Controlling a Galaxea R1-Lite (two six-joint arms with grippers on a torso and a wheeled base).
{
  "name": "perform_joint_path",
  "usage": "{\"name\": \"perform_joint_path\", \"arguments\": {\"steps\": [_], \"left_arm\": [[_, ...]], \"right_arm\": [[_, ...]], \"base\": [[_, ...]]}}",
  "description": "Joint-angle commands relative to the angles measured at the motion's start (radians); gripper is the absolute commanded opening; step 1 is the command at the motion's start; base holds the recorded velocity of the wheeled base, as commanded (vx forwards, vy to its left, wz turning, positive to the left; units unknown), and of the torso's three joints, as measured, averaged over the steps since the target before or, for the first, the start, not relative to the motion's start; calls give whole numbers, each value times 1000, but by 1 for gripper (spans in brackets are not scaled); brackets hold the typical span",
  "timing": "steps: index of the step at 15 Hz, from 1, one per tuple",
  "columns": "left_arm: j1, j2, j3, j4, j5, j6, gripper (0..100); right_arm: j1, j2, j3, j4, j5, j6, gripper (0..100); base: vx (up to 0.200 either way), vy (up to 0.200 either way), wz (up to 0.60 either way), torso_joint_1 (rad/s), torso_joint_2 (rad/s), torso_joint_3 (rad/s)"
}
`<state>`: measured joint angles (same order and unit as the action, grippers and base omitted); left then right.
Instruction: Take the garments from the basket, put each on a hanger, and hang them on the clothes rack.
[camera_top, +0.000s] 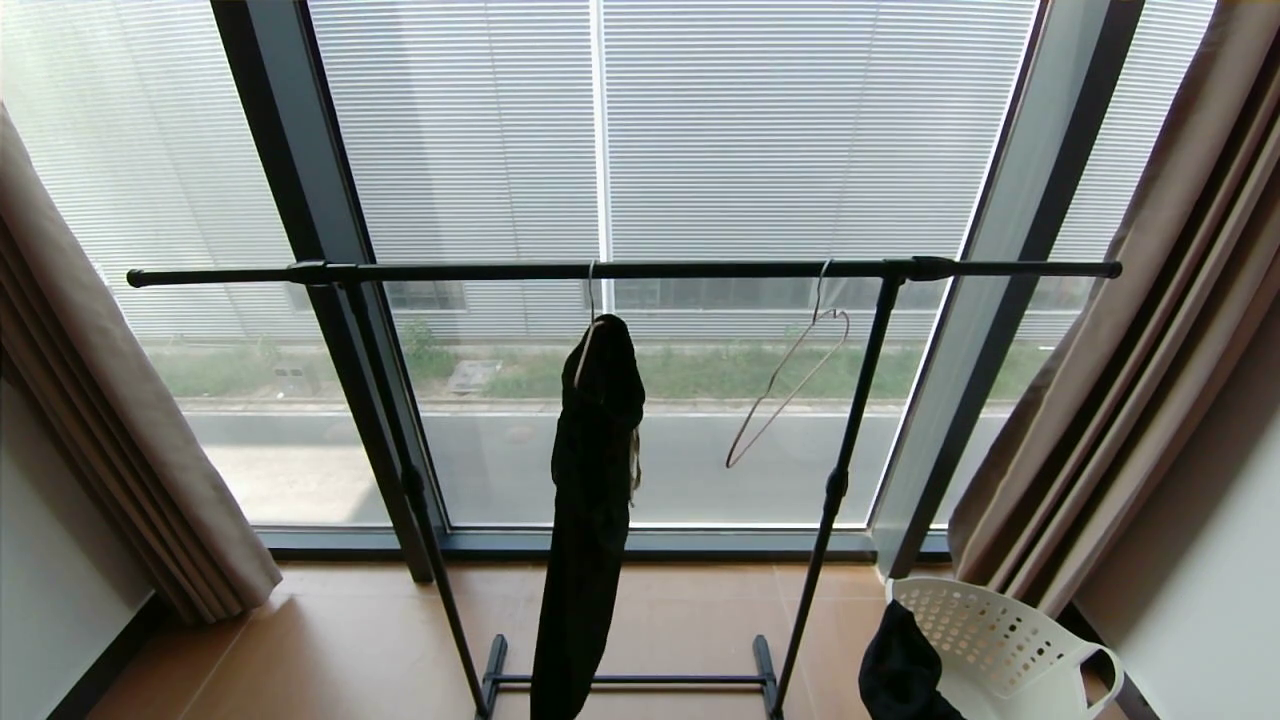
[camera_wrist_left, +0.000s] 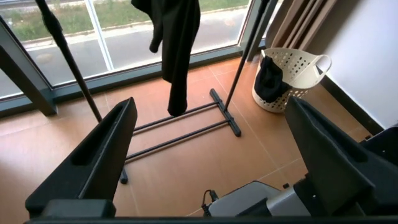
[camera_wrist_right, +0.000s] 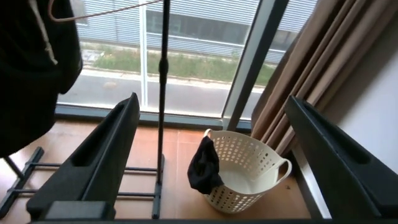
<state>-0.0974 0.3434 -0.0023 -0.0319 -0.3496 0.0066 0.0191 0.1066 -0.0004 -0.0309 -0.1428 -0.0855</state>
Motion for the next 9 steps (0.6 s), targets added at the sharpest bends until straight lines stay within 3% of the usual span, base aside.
{"name": "perform_joint_path", "arguments": {"steps": [1,5,7,8,9], "left_arm": [[42,-70,-8,10,0,3,100],[148,-138,-8,12,0,19,100],[94,-156,-11,10,0,-105,100],[94,-156,-11,10,0,-105,100],[22,-201,-19,10,0,-169,100]], "right_arm": [[-65,-30,0,3,-9,27,100],[-65,-31,0,9,6,86,100],[-44,-65,0,12,66,109,100],[-44,-65,0,12,66,109,100],[-41,-74,0,14,72,101,100]], "base": [[0,0,0,0,0,0],[0,0,0,0,0,0],[0,0,0,0,0,0],[0,0,0,0,0,0],[0,0,0,0,0,0]]}}
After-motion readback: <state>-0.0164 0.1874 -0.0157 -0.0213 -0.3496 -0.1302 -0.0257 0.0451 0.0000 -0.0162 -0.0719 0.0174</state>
